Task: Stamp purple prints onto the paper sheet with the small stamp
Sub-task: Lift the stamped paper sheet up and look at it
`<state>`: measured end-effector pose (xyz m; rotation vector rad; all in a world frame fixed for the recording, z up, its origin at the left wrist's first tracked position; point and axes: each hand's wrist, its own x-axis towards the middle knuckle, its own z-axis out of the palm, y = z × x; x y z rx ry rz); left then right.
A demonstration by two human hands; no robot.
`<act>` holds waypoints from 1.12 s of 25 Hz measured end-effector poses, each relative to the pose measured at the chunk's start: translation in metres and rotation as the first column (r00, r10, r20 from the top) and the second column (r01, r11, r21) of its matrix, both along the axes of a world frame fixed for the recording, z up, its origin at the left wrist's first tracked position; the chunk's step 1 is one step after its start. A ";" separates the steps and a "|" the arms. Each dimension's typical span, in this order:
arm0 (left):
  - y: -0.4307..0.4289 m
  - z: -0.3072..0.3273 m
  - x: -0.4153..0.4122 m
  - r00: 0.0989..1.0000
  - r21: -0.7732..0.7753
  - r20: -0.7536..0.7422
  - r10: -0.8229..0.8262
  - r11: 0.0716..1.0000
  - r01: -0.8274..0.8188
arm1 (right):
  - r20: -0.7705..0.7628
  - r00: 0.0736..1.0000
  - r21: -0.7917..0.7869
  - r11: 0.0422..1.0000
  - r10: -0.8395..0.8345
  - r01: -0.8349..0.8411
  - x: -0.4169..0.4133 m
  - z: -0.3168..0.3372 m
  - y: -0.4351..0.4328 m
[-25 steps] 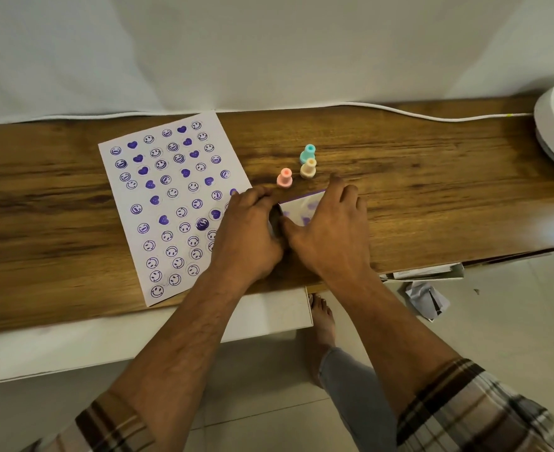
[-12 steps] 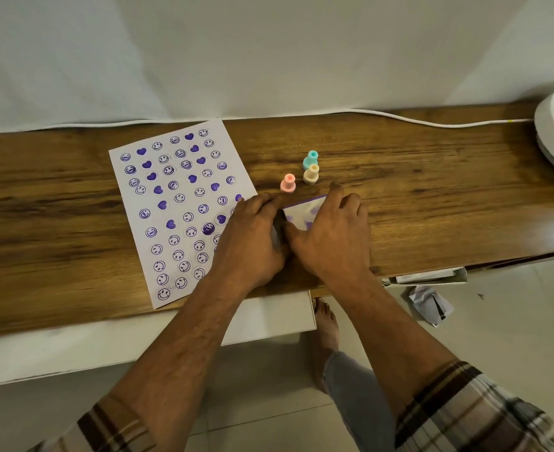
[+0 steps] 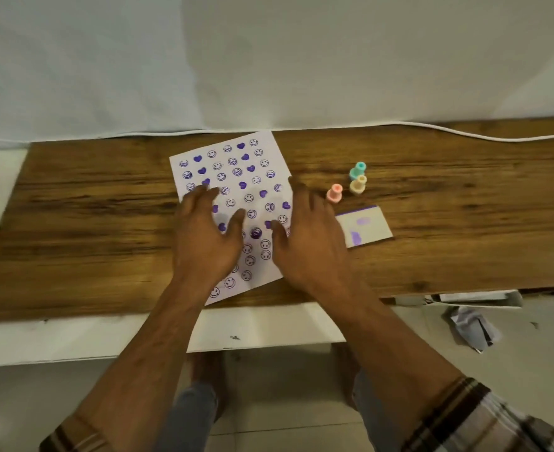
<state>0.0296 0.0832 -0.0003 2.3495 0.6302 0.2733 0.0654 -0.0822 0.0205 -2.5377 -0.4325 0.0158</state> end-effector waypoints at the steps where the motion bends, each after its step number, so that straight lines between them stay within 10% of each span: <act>1: 0.010 -0.001 -0.002 0.997 -0.006 -0.040 0.073 0.997 -0.074 | -0.021 0.999 -0.040 0.999 0.033 -0.034 -0.002 -0.006 0.008; 8: 0.032 0.002 0.011 0.919 -0.635 -0.083 0.384 0.691 -0.346 | -0.124 0.991 -0.218 0.973 0.046 -0.073 -0.001 -0.018 0.016; 21: 0.043 0.004 -0.018 0.880 -0.660 0.156 0.449 0.710 -0.246 | -0.189 0.982 0.206 0.977 -0.014 0.054 0.001 -0.005 -0.010; 28: 0.004 0.051 -0.119 0.908 -0.764 0.124 0.401 0.622 -0.171 | -0.608 0.794 0.561 0.703 -0.009 0.438 -0.076 0.023 -0.060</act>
